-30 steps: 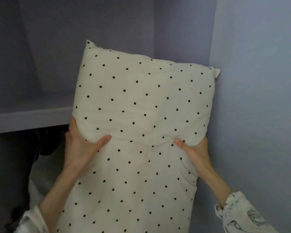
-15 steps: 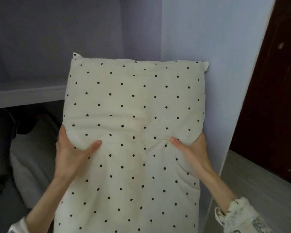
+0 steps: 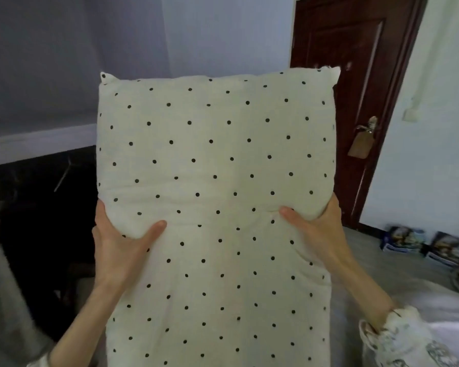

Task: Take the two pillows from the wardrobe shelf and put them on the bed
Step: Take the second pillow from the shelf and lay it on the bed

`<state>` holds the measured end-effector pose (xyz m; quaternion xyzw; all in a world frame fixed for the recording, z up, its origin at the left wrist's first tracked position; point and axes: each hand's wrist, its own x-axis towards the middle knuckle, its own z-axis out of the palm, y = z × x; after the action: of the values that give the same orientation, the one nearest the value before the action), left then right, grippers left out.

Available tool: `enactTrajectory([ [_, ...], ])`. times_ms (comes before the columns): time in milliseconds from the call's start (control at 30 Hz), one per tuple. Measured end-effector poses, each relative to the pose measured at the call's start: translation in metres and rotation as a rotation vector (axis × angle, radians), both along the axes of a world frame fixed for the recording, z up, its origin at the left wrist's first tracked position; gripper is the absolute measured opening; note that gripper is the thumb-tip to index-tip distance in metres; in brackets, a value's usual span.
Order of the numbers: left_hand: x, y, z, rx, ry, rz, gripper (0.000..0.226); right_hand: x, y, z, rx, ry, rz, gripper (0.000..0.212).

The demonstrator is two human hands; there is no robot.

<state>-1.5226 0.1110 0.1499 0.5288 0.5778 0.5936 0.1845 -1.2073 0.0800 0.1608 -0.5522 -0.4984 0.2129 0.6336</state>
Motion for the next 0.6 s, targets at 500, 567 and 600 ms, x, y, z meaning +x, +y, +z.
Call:
enactTrajectory([
  [500,0.247,0.023,-0.022,-0.006,-0.067,-0.569,0.113,0.184,-0.132,-0.006,-0.004,0.015,-0.567,0.078],
  [567,0.29,0.027,-0.025,-0.028,-0.058,-0.616,0.113,0.217,-0.138,-0.009,-0.025,0.026,-0.616,0.078],
  [600,0.311,0.03,-0.028,-0.033,-0.055,-0.64,0.113,0.235,-0.139,-0.01,-0.035,0.037,-0.64,0.08],
])
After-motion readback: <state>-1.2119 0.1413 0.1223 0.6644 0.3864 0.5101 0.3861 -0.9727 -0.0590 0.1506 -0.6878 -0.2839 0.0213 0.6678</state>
